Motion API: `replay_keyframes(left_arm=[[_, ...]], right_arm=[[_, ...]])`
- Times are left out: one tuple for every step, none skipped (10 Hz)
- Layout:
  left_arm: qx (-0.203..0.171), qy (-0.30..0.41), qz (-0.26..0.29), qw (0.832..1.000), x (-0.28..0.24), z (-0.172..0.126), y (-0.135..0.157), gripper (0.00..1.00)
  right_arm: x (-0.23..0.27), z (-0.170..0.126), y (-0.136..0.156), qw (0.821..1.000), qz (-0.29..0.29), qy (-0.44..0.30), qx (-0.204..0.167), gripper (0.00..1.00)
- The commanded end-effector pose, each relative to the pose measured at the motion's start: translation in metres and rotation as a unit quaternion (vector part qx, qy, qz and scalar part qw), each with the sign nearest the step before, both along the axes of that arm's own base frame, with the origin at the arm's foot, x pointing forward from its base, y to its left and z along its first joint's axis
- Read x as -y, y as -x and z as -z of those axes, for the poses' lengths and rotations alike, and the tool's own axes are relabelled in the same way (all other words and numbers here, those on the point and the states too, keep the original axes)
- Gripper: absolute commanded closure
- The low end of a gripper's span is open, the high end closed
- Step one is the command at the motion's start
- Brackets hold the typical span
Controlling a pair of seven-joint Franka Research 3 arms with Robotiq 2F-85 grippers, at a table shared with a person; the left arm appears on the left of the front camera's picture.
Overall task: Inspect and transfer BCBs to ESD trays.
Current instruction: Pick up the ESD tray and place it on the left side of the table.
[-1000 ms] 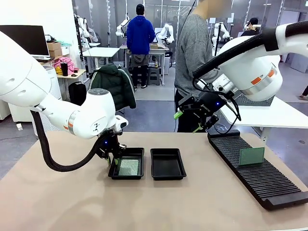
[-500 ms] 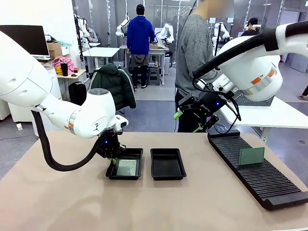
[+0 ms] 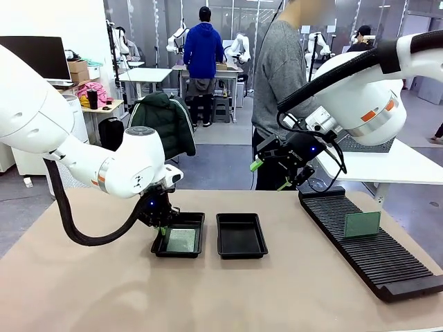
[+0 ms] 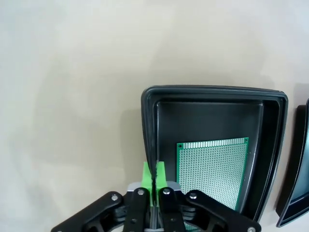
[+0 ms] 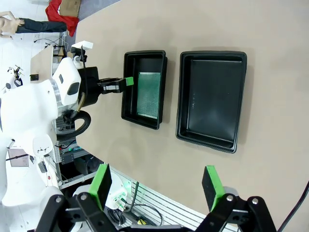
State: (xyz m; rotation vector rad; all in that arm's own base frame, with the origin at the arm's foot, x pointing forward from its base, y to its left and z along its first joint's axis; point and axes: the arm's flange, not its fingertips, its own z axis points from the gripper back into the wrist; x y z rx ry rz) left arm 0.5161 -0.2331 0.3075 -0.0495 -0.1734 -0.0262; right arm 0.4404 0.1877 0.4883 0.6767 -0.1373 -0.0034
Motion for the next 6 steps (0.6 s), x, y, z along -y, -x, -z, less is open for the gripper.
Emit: replay_keyframes(left_arm=[[0.003, 0.000, -0.003, 1.000, -0.018, -0.015, 0.000, 1.00], [0.005, 0.000, -0.004, 1.000, -0.031, -0.023, 0.001, 1.00], [0.005, 0.000, -0.005, 1.000, -0.046, -0.028, 0.001, 1.00], [0.005, 0.002, -0.009, 1.000, -0.064, -0.033, 0.002, 1.00], [0.002, 0.005, -0.009, 1.000, -0.079, -0.034, 0.002, 1.00], [0.003, 0.009, -0.006, 1.000, -0.096, -0.035, 0.004, 1.00]], right_arm=[[-0.001, -0.001, 0.000, 1.000, 0.010, -0.002, 0.001, 0.00], [-0.001, -0.001, 0.000, 1.000, 0.010, -0.002, 0.001, 0.00], [-0.001, -0.001, 0.000, 1.000, 0.010, -0.002, 0.001, 0.00], [-0.001, -0.001, 0.000, 1.000, 0.010, -0.002, 0.001, 0.00], [-0.001, -0.001, 0.000, 1.000, 0.010, -0.002, 0.001, 0.00], [-0.001, -0.001, 0.000, 1.000, 0.010, -0.002, 0.001, 0.00]])
